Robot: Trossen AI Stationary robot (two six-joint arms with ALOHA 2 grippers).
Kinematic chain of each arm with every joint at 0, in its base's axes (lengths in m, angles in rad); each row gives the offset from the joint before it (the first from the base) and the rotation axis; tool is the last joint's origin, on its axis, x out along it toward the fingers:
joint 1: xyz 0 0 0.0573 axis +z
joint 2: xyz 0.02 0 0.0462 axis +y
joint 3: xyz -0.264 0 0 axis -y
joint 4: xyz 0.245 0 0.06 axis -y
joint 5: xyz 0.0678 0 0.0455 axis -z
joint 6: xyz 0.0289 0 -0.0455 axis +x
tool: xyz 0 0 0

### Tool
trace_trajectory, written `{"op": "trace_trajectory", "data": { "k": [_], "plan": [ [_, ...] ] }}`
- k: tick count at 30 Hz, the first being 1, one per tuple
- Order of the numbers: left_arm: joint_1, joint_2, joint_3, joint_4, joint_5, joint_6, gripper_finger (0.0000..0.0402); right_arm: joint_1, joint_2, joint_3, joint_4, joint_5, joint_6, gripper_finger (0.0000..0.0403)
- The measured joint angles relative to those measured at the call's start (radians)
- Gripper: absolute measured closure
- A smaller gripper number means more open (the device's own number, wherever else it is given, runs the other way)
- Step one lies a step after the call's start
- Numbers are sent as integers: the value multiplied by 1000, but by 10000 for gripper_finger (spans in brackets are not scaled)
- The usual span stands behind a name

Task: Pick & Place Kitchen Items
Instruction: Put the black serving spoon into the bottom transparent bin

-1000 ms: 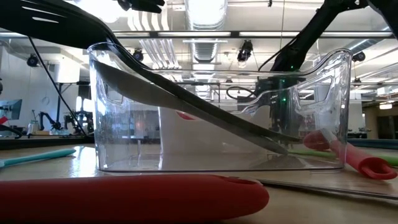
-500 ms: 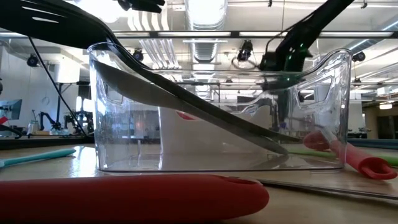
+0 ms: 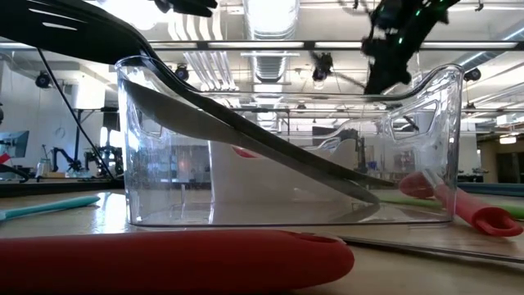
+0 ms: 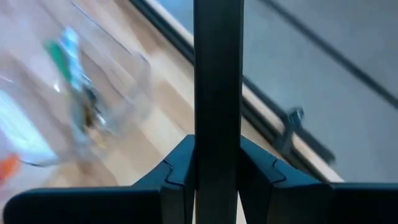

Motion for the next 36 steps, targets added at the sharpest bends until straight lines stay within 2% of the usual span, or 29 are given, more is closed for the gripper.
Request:
{"op": "trace_trajectory", "data": {
  "k": [6, 11, 19, 23, 27, 32, 36],
  "plan": [
    [0, 0, 0, 0, -45, -6, 142, 96, -140, 0, 76, -58, 34, 328],
    [0, 0, 0, 0, -46, -13, 142, 241, -207, 0, 163, -63, 69, 328],
    [0, 0, 0, 8, -65, -42, 142, 502, -211, -28, 346, -58, 76, 328],
    [0, 7, -1, 53, -58, -97, 142, 605, -176, -31, 412, -10, 52, 328],
    [0, 29, -27, 143, -49, -122, 142, 681, -119, -22, 427, 164, 47, 328],
    [-1, 81, -51, 287, -12, -157, 142, 748, -47, -19, 465, 548, 55, 328],
    [-1, 146, -51, 426, 28, -206, 142, 792, 14, -19, 535, 785, 32, 328]
  ]
}}
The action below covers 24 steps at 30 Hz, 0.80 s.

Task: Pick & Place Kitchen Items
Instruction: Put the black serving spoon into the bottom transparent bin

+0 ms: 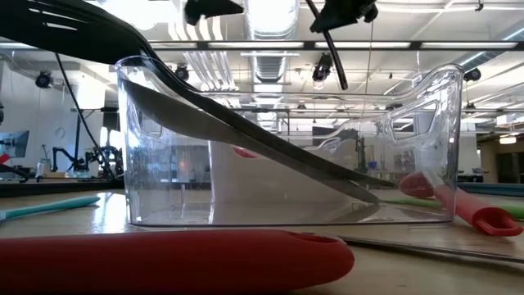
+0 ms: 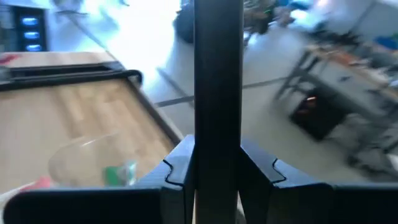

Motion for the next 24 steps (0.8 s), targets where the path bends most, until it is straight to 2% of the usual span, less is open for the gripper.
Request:
{"op": "trace_trajectory", "data": {
  "k": [9, 15, 24],
  "plan": [
    [-1, 133, 0, 278, -1, -41, 142, 84, 95, 0, 193, 234, -78, 328],
    [0, 187, 0, 453, 56, -45, 142, 103, 128, 0, 261, 242, -87, 328],
    [-1, 248, 51, 478, 116, -61, 142, 102, 142, 0, 282, 251, -91, 328]
  ]
}}
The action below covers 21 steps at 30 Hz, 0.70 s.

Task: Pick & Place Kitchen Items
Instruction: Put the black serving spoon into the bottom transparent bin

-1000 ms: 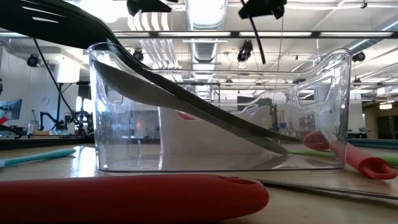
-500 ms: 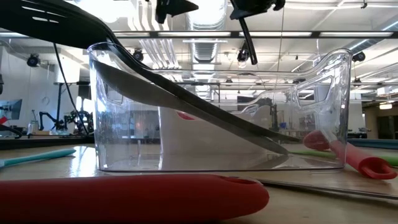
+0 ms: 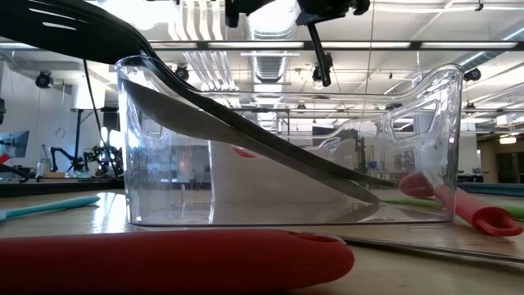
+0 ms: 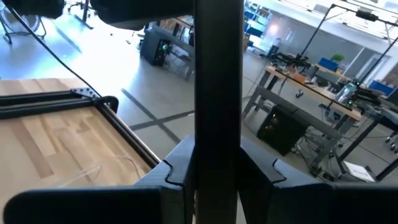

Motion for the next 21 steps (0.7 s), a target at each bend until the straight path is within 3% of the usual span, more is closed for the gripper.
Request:
{"op": "trace_trajectory", "data": {
  "k": [10, 13, 17, 21],
  "plan": [
    [0, 77, 123, -1, 2, 58, 143, 3, 1, 0, 6, -23, 1, 328],
    [1, 88, 155, -36, 2, 70, 160, 6, 1, 0, 2, -23, 1, 328],
    [1, 100, 190, -96, 3, 79, 236, 9, 1, 0, -6, -25, 1, 328],
    [1, 101, 188, -111, 13, 127, 356, 7, 2, 0, -11, -24, 0, 328]
  ]
}}
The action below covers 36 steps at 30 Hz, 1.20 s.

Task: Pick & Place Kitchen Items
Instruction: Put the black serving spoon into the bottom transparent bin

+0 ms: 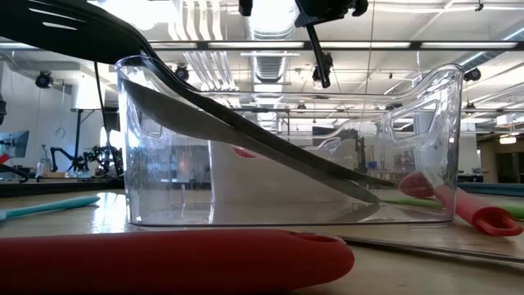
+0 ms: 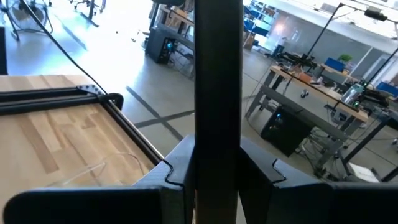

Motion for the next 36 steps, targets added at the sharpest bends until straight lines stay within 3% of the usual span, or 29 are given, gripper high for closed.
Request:
{"op": "trace_trajectory", "data": {
  "k": [2, 11, 17, 21, 24, 27, 29, 33, 36],
  "plan": [
    [-2, -2, -1, -1, 8, 10, 376, 0, 0, 0, -4, 3, -6, 328],
    [-1, -4, 3, -22, 17, 22, 376, 3, -1, -1, -4, 2, -3, 327],
    [6, -16, 2, -72, 20, 73, 382, 34, -53, 28, -55, 1, -10, 249],
    [12, -43, 1, -134, 67, 98, 382, 61, -105, 75, -213, -36, 26, 208],
    [23, -64, 1, -169, 199, 127, 382, 65, -141, 122, -378, -232, 107, 195],
    [38, -76, 1, -214, 438, 191, 382, 63, -156, 147, -490, -486, 133, 191],
    [46, -83, 0, -247, 617, 241, 382, 66, -158, 149, -518, -598, 134, 190],
    [60, -85, 0, -262, 944, 292, 382, 72, -168, 147, -513, -712, 134, 189],
    [63, -85, 0, -278, 1076, 315, 382, 72, -166, 131, -514, -727, 152, 189]
  ]
}}
